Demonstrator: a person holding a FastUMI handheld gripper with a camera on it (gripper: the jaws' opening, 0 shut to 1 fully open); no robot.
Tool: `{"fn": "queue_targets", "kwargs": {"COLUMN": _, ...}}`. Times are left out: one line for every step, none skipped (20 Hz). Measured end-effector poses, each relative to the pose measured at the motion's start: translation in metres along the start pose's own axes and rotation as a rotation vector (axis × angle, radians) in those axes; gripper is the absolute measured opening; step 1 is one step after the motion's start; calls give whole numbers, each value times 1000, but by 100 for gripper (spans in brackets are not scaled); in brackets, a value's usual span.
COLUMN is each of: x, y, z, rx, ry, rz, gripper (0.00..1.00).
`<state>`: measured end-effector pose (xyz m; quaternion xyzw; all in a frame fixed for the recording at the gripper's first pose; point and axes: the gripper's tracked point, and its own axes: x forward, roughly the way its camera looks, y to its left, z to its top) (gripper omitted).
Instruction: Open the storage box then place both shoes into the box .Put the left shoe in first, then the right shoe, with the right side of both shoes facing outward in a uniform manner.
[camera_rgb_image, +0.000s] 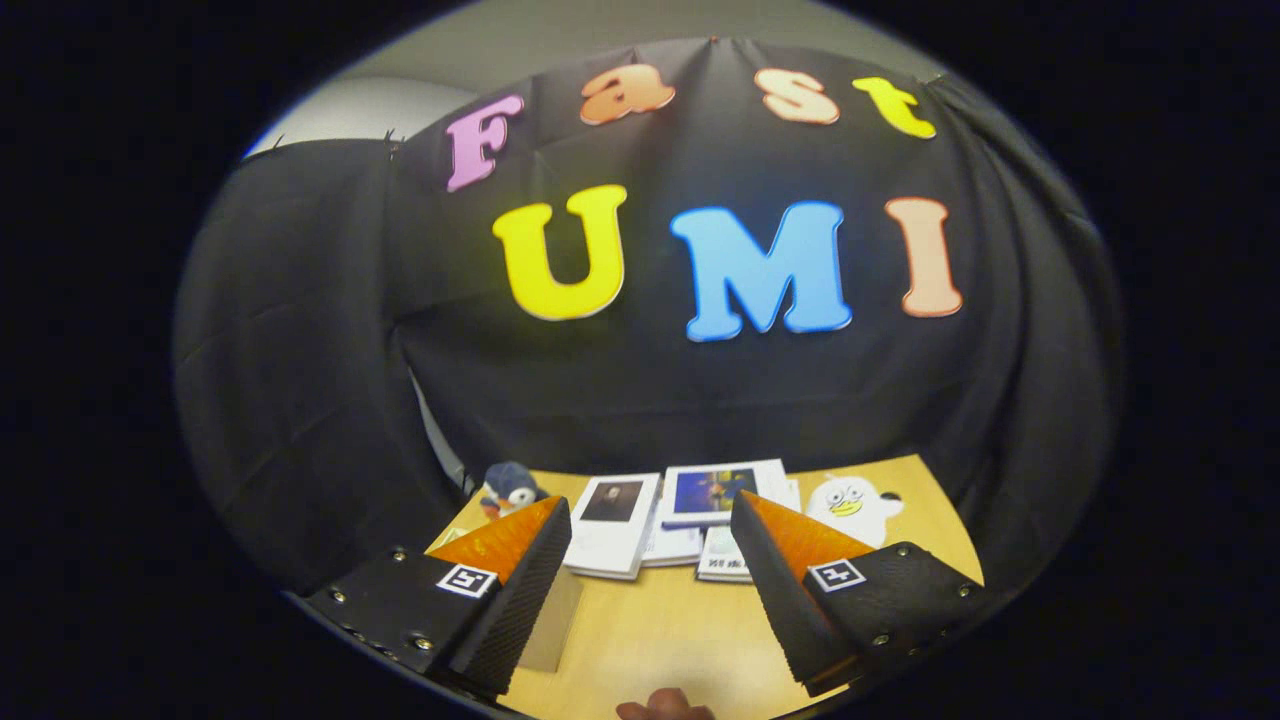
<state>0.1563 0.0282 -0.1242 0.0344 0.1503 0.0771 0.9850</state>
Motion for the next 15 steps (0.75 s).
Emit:
{"fn": "queue_targets", "kwargs": {"x": -8, "y": -4, "z": 8, "rx": 8, "ry": -64, "rz": -20, "gripper": 98}}
{"fn": "queue_targets", "kwargs": {"x": -16, "y": -9, "z": 18, "rx": 22, "ry": -120, "rz": -38, "gripper": 98}}
{"fn": "queue_targets", "kwargs": {"x": -22, "y": -13, "z": 24, "rx": 33, "ry": -168, "rz": -48, "gripper": 98}}
{"fn": "queue_targets", "kwargs": {"x": -28, "y": -16, "z": 30, "rx": 32, "ry": -210, "rz": -57, "gripper": 97}}
{"fn": "queue_targets", "kwargs": {"x": -23, "y": -17, "z": 30, "rx": 19, "ry": -244, "rz": -70, "gripper": 97}}
{"fn": "queue_targets", "kwargs": {"x": -20, "y": -17, "z": 29, "rx": 4, "ry": -258, "rz": -78, "gripper": 97}}
{"fn": "queue_targets", "kwargs": {"x": -20, "y": -16, "z": 25, "rx": -6, "ry": -258, "rz": -70, "gripper": 97}}
{"fn": "queue_targets", "kwargs": {"x": -20, "y": -16, "z": 24, "rx": -10, "ry": -259, "rz": -61, "gripper": 97}}
{"fn": "queue_targets", "kwargs": {"x": -21, "y": -17, "z": 26, "rx": -15, "ry": -257, "rz": -58, "gripper": 97}}
{"fn": "queue_targets", "kwargs": {"x": -21, "y": -17, "z": 27, "rx": -19, "ry": -257, "rz": -56, "gripper": 98}}
{"fn": "queue_targets", "kwargs": {"x": -21, "y": -15, "z": 27, "rx": -24, "ry": -260, "rz": -53, "gripper": 97}}
{"fn": "queue_targets", "kwargs": {"x": -21, "y": -16, "z": 26, "rx": -32, "ry": -258, "rz": -57, "gripper": 97}}
{"fn": "queue_targets", "kwargs": {"x": -20, "y": -16, "z": 25, "rx": -40, "ry": -256, "rz": -55, "gripper": 97}}
{"fn": "queue_targets", "kwargs": {"x": -20, "y": -15, "z": 24, "rx": -43, "ry": -258, "rz": -52, "gripper": 97}}
{"fn": "queue_targets", "kwargs": {"x": -20, "y": -15, "z": 23, "rx": -50, "ry": -256, "rz": -47, "gripper": 98}}
